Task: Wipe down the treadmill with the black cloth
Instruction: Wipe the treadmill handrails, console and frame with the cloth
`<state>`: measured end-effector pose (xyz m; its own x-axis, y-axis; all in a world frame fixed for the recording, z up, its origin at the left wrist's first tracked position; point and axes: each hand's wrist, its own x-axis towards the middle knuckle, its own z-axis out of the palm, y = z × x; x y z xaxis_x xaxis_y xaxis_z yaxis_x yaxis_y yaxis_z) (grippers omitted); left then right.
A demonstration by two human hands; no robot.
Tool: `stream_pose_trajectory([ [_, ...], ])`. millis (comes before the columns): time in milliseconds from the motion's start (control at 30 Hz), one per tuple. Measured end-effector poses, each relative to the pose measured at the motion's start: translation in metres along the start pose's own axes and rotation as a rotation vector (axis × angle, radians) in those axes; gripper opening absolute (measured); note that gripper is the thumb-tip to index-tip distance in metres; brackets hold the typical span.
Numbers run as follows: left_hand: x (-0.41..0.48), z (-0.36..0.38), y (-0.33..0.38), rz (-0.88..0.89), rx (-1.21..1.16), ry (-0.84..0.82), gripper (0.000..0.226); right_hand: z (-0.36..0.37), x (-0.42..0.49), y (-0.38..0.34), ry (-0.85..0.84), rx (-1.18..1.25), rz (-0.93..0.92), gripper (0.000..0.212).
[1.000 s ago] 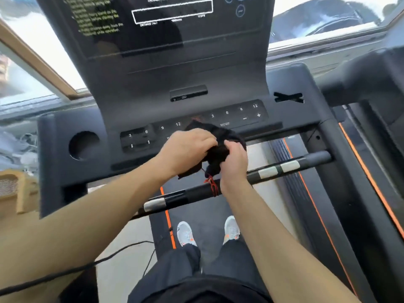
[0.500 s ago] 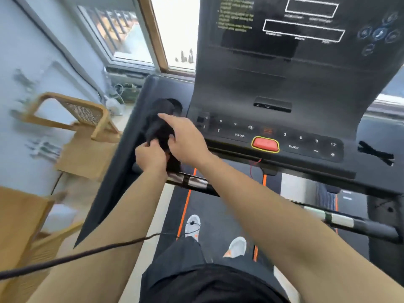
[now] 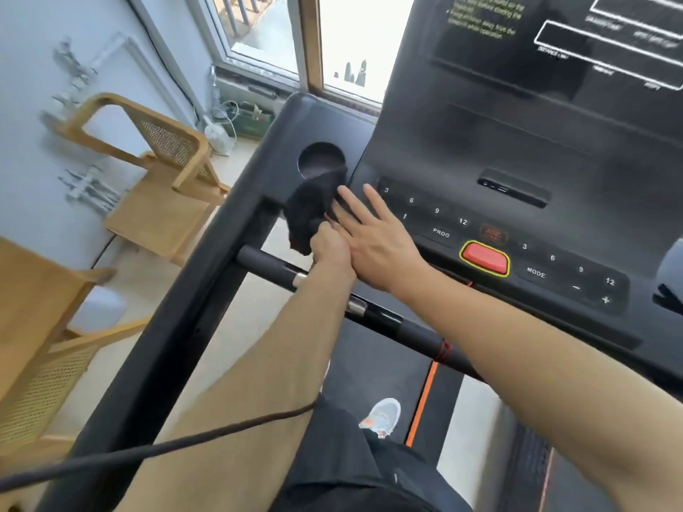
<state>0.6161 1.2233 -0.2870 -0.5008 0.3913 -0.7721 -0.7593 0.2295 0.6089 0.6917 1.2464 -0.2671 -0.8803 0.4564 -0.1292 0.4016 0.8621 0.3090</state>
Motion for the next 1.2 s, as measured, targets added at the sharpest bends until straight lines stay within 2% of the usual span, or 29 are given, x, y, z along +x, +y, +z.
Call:
stream_pose_trajectory([
  [133,-0.031,0.007,-0.030,-0.180,-0.072,-0.157,0.025,0.017,-0.068,0.030,0.038,-0.056,-0.021,0.060],
  [200,-0.030,0.001,-0.015,-0.133,-0.159,-0.144,0.020,0.015,-0.061,0.032,0.007,-0.062,-0.057,0.063],
  [300,-0.003,-0.013,0.021,-0.019,-0.251,-0.095,0.025,0.011,-0.026,0.012,0.078,-0.036,-0.045,0.062],
  [433,0.006,-0.014,0.019,-0.040,-0.236,-0.053,0.022,0.005,-0.020,0.000,0.057,-0.044,0.007,0.062],
  [567,-0.034,0.006,-0.050,-0.231,-0.177,-0.313,0.037,0.030,-0.101,0.026,-0.026,-0.019,0.064,0.061],
  [667,-0.071,0.027,-0.092,-0.413,-0.169,-0.416,0.040,0.044,-0.165,0.033,-0.009,0.042,0.138,0.065],
  [733,-0.085,0.037,-0.110,-0.478,-0.112,-0.422,0.043,0.049,-0.199,0.026,0.064,0.189,0.287,0.066],
  [767,-0.087,0.039,-0.115,-0.491,-0.081,-0.420,0.042,0.052,-0.211,0.019,0.117,0.293,0.419,0.067],
  [867,-0.085,0.037,-0.116,-0.503,0.071,-0.423,0.031,0.058,-0.223,-0.006,0.261,0.724,0.989,0.053],
  [933,-0.081,0.034,-0.106,-0.471,0.232,-0.451,0.028,0.055,-0.206,-0.011,0.232,1.039,1.274,0.040],
  [1000,-0.076,0.031,-0.095,-0.417,0.373,-0.461,0.030,0.051,-0.183,-0.010,0.180,1.286,1.416,0.033],
  [1133,-0.073,0.026,-0.085,-0.274,0.699,-0.438,0.030,0.046,-0.164,0.000,0.326,1.884,1.680,0.020],
  [1200,-0.071,0.026,-0.088,-0.229,0.681,-0.366,0.027,0.044,-0.169,0.004,0.381,2.105,1.710,0.017],
])
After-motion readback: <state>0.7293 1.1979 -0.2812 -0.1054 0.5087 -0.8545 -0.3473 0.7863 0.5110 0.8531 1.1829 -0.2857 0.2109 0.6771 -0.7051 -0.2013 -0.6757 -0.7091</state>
